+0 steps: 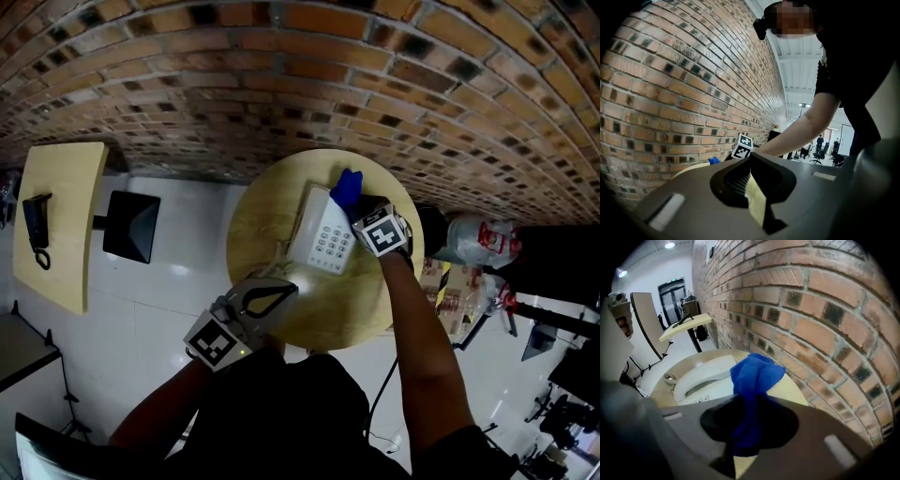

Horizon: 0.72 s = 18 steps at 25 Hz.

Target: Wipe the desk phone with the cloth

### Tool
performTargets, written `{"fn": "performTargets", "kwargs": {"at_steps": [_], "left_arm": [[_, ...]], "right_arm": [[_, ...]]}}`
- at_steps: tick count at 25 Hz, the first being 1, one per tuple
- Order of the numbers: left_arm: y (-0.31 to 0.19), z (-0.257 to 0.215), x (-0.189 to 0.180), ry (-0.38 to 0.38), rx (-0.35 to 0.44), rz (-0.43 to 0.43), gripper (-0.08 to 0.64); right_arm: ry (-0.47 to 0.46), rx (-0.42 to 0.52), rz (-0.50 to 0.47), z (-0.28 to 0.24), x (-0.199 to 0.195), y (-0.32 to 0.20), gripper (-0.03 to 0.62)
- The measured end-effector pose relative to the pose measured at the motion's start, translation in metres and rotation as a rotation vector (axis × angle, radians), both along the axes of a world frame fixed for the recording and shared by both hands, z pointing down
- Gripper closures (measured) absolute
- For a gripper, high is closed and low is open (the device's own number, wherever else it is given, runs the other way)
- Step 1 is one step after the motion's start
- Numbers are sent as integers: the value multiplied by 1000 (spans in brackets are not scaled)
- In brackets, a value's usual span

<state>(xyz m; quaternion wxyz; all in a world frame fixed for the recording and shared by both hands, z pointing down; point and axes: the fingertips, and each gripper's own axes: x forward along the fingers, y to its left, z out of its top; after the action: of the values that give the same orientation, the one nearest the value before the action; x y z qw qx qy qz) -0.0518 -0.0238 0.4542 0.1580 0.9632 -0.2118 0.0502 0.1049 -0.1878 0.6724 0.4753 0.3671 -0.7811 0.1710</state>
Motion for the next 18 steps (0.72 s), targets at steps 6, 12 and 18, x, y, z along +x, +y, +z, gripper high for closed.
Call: {"fn": "performTargets", "kwargs": {"at_steps": [6,12,18], "left_arm": [[0,6,1,-6,-13,0,557],[-1,5,14,1,-7,22,557],[2,7,32,-6,-7,51,557]], "right_arm": [[-72,-51,35,15,-18,38,505],[-93,-54,-23,30,-39,131,505],[-137,-125,-99,45,-62,203,505]]}}
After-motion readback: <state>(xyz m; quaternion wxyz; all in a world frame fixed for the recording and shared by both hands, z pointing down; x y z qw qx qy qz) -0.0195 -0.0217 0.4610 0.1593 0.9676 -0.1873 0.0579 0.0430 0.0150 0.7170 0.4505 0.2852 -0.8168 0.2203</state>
